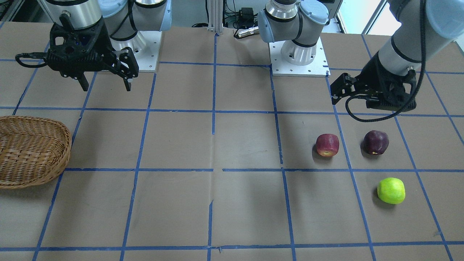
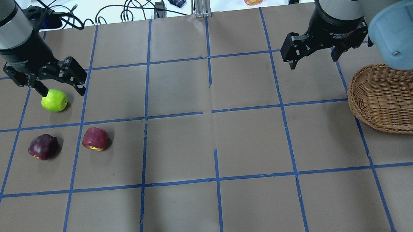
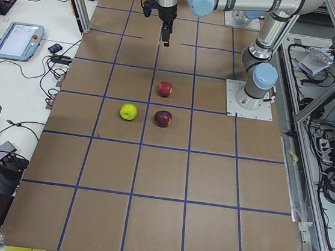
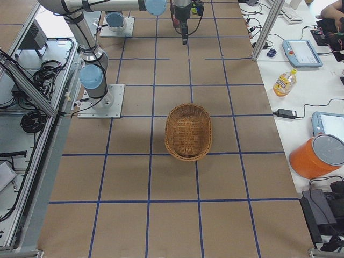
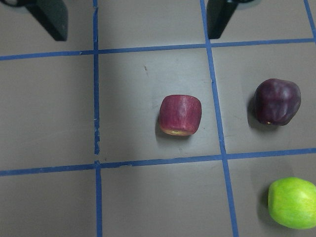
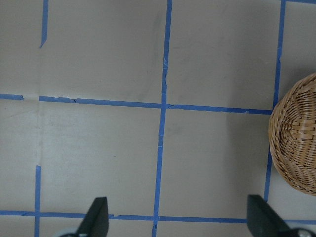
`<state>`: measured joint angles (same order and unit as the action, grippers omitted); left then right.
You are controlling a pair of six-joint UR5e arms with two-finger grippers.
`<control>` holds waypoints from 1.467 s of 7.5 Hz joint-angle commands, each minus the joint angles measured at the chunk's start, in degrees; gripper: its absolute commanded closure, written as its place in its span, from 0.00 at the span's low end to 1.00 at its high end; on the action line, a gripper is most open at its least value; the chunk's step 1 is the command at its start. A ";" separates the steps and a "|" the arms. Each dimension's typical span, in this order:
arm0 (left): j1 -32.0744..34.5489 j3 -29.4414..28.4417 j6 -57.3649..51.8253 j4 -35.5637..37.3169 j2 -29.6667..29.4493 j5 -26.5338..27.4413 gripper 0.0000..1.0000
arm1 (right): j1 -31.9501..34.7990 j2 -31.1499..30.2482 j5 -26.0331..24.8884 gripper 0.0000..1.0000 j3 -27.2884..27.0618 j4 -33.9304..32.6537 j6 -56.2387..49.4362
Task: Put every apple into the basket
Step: 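Move the left gripper down toward the red apple, then close the left gripper on the red apple and lift it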
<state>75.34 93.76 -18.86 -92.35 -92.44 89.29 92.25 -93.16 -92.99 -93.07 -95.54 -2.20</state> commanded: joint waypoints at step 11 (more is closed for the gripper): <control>-4.05 25.16 -5.74 39.51 -11.96 4.14 0.00 | 0.03 0.00 0.00 0.00 0.00 0.00 0.00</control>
<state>71.64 118.42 -24.30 -55.66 -102.81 93.54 92.28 -93.16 -92.99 -93.08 -95.54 -2.20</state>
